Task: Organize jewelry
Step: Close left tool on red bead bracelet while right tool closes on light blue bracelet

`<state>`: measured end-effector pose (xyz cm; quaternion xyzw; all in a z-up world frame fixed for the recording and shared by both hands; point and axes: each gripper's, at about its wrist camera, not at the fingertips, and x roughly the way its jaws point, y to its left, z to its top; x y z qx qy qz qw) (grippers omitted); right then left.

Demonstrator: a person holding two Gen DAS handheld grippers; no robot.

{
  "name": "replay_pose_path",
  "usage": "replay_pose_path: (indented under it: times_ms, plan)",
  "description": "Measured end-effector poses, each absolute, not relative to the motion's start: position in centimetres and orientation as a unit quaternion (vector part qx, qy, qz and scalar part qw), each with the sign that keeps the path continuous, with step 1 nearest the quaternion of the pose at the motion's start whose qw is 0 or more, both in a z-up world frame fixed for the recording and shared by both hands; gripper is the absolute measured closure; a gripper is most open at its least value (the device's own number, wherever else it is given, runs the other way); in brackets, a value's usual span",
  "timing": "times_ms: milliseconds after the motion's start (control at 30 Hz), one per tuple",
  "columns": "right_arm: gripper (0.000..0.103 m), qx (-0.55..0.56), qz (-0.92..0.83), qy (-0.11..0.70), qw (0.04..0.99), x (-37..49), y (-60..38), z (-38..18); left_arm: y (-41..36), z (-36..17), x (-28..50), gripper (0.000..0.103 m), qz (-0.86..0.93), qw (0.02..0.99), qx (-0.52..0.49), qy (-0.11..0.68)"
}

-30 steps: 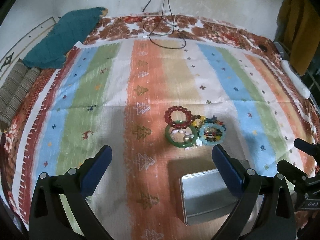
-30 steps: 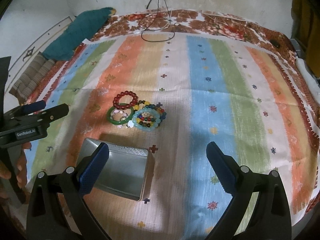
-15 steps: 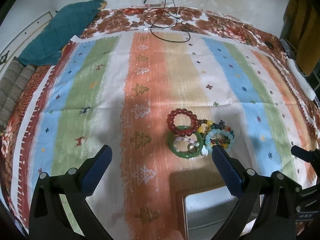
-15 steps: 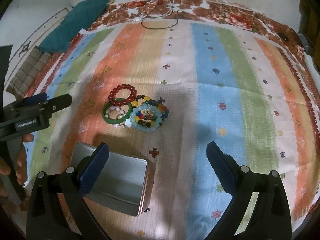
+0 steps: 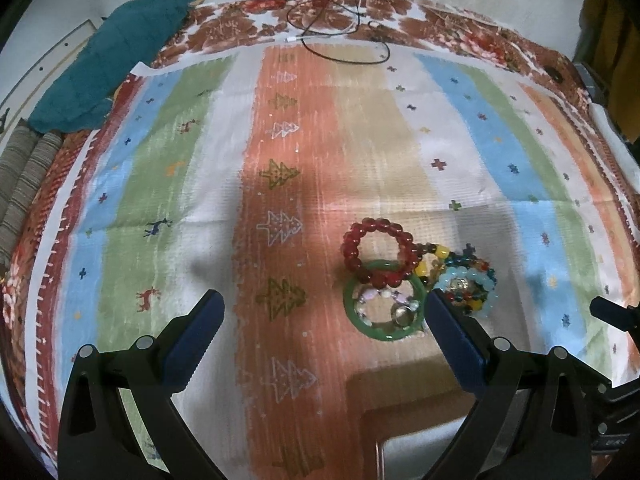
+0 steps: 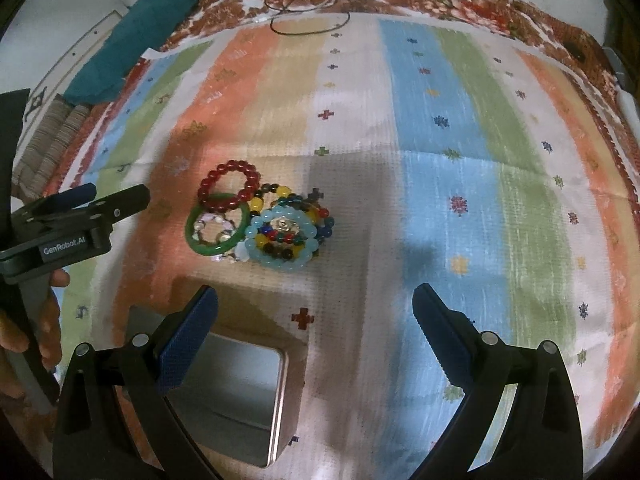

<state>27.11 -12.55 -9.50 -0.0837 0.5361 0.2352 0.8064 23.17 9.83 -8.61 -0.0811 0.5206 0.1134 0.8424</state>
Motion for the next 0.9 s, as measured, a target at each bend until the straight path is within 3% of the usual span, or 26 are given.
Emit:
replay_pose_path:
  times_ms: [433, 667, 767, 900]
  plan:
    - [0.004, -0.107, 0.229, 0.558, 0.791, 29.6, -10.8, -11.9, 11.0, -11.7, 26.4, 0.006, 0.106, 0.831, -0.077, 0.540]
    - [0.005, -0.114, 0.219, 0.570, 0.784, 30.9, -9.9, -13.3, 11.3, -12.9, 27.8, 0.012, 0.105, 0.825, -0.074, 0.551]
    - [0.016, -0.123, 0.216, 0.575, 0.779, 31.1, -9.5, -14.0, 11.2, -13.5, 28.6, 0.015, 0.097, 0.821, -0.067, 0.558]
    - [0.020, -0.126, 0.213, 0.581, 0.776, 31.7, -9.4, -14.6, 11.1, -13.9, 29.4, 0.019, 0.087, 0.820, -0.063, 0.562]
